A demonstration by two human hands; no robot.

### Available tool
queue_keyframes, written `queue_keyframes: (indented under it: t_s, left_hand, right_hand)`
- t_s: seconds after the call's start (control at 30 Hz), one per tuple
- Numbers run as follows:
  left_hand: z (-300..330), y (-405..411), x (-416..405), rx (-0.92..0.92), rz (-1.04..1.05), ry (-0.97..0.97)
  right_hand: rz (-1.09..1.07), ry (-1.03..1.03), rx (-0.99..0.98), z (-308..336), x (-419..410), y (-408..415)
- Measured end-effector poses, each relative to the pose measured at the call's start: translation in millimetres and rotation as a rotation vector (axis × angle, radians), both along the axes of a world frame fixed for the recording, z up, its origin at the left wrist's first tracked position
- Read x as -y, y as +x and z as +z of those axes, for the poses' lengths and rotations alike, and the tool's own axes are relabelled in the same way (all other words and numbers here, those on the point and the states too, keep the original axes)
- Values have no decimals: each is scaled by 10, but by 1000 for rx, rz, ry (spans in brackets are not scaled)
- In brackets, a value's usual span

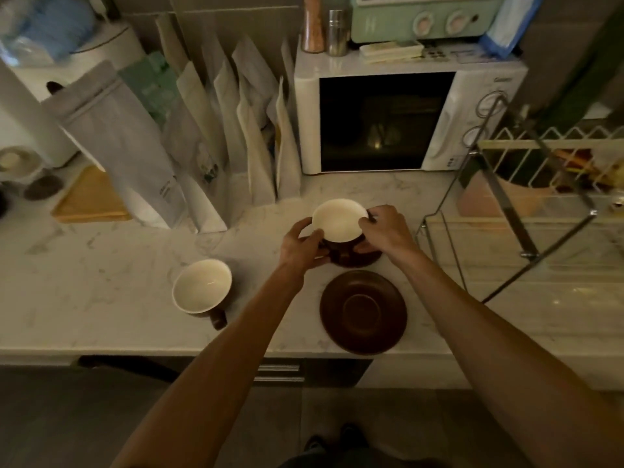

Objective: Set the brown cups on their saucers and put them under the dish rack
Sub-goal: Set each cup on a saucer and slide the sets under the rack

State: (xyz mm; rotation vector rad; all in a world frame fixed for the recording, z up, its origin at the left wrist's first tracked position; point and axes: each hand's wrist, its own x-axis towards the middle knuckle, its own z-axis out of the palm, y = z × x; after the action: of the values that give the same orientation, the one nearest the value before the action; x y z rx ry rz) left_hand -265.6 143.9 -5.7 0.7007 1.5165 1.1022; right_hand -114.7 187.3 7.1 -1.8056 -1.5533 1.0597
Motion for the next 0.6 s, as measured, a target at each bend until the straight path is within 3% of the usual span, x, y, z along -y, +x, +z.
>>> queue_keyframes:
  t_s: [0.6]
  left_hand:
    - [-217, 183, -327, -48, -91, -22]
  right_hand:
    - [-93, -58, 15, -250, -169, 184]
